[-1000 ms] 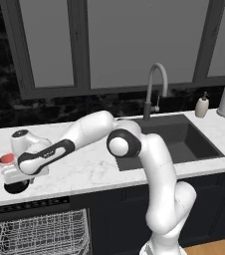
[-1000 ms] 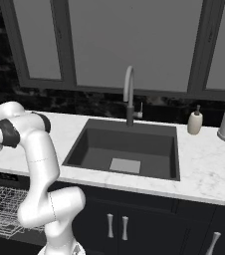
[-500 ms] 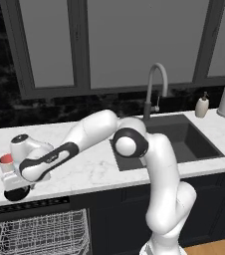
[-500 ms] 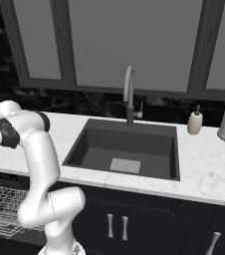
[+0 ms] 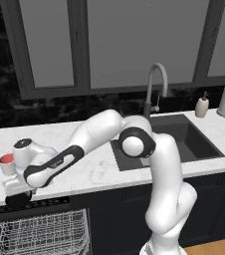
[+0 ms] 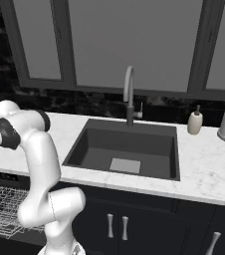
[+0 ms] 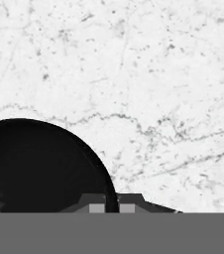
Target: Pick up the cup and bowl from the counter, place them in the dishwasher, and close the dishwasher door.
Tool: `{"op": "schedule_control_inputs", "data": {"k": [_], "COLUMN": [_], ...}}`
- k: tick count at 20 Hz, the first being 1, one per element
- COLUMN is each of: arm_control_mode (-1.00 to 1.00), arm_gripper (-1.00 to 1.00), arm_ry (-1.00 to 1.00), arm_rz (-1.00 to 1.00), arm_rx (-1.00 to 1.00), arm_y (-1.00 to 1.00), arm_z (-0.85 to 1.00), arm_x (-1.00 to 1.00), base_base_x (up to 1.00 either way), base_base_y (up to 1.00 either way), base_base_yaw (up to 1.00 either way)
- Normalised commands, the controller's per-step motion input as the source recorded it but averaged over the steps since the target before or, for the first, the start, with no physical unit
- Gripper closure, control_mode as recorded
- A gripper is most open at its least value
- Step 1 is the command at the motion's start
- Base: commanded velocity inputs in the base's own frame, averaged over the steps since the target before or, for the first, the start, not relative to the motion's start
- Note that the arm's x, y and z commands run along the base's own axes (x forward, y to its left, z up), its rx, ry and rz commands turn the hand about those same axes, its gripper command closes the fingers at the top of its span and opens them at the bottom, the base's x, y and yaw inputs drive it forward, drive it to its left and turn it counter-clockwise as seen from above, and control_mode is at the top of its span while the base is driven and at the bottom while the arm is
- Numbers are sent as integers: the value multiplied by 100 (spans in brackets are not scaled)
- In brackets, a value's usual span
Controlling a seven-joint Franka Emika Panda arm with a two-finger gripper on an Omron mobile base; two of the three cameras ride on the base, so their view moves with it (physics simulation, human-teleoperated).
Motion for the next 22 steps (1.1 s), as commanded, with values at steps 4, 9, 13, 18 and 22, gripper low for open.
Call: {"op": "schedule_control_inputs", "data": {"k": [4, 9, 13, 18, 22], "arm_control_mode": [-100, -100, -100, -100, -100], "arm_gripper": [100, 100, 100, 100, 100], "arm_ry": [-3, -10, -20, -16, -7], "arm_rz": [0, 0, 0, -4, -4], "arm_rx": [3, 0, -2, -5, -3], "arm_y": [-5, 0, 1, 3, 10], "arm_z": [-2, 0, 15, 20, 3], "arm_x": [-39, -59, -61, -42, -9], "base_base_x": [0, 0, 0, 0, 0], "base_base_y": [0, 0, 0, 0, 0], "base_base_yaw": [0, 0, 0, 0, 0]}}
